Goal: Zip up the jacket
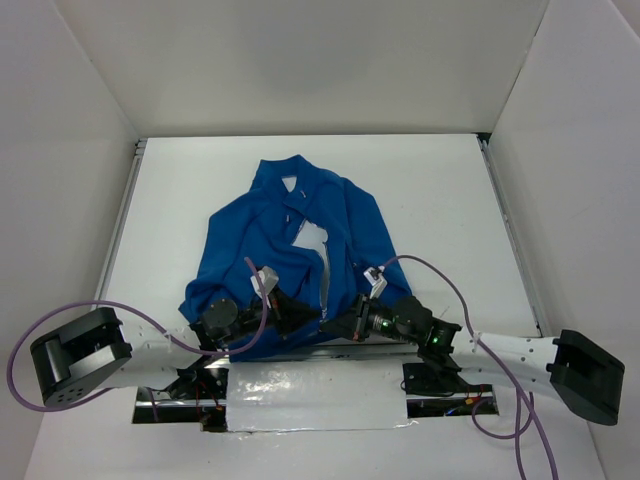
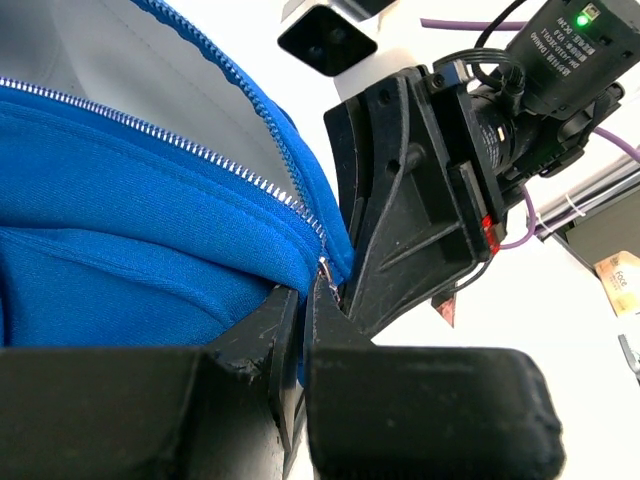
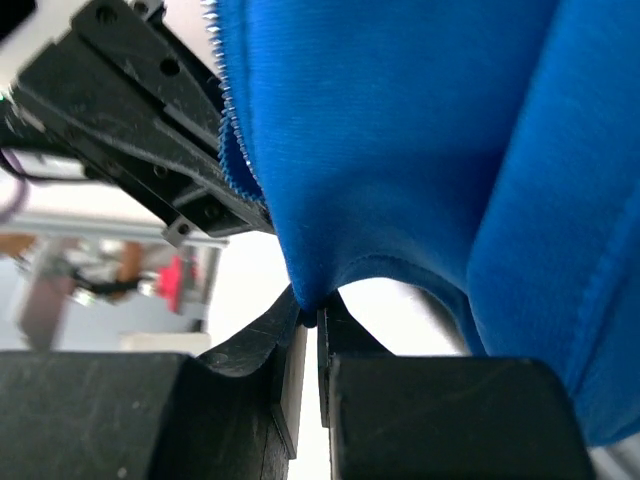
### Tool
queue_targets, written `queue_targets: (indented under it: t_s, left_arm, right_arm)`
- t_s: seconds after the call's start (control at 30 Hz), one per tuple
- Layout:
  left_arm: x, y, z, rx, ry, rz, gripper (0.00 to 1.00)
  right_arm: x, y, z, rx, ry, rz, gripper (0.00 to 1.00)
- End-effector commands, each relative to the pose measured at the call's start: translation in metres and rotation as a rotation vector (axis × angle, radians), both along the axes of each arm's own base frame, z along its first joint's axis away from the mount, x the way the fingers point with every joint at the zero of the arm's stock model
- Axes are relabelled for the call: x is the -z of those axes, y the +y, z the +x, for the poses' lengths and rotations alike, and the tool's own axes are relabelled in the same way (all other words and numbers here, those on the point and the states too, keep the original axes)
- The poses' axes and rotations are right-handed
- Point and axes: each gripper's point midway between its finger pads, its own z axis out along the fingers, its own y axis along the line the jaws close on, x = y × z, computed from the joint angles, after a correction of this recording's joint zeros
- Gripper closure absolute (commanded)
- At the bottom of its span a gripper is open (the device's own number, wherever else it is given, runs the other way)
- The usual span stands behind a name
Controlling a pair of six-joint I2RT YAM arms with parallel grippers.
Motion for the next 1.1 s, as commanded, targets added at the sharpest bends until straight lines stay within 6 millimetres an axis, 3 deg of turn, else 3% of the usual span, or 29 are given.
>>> queue_targets:
  t_s: [0.0,0.3,0.47,0.73,0.87,1.07]
  left_arm:
    - [-0.04,-0.006,-0.001,0.025,-0.088,-0.111,1.0]
    - [-0.041,-0.008,-0.003,0.038,-0.091,-0.112,1.0]
    - [-0.041,-0.007,-0.003,0.035,-0.095,-0.115,1.0]
    - [-0.041,-0.004,-0.003,0.032,-0.098,-0.114,1.0]
    - [-0.042,-0.003,-0.003,0.028,-0.103,-0.116,1.0]
    - [-0.041,-0.003,-0.003,0.025,-0.103,-0.115,1.0]
  right_arm:
    - [-0.011,0.002,0.004,0.075,0.165,0.032,1.0]
    - [-0.045,0.01,-0.001,0.083,0.319,0.082,1.0]
    - [-0.055,0.019,-0.009,0.032,0.397,0.065,1.0]
    - [-0.049,0.02,-0.006,0.061,0.433,0.053,0.97]
    - [-0.044,0.017,-0.003,0.084,0.416,0.022,0.85]
    - [-0.037,0.013,-0.003,0.093,0.403,-0.003,0.76]
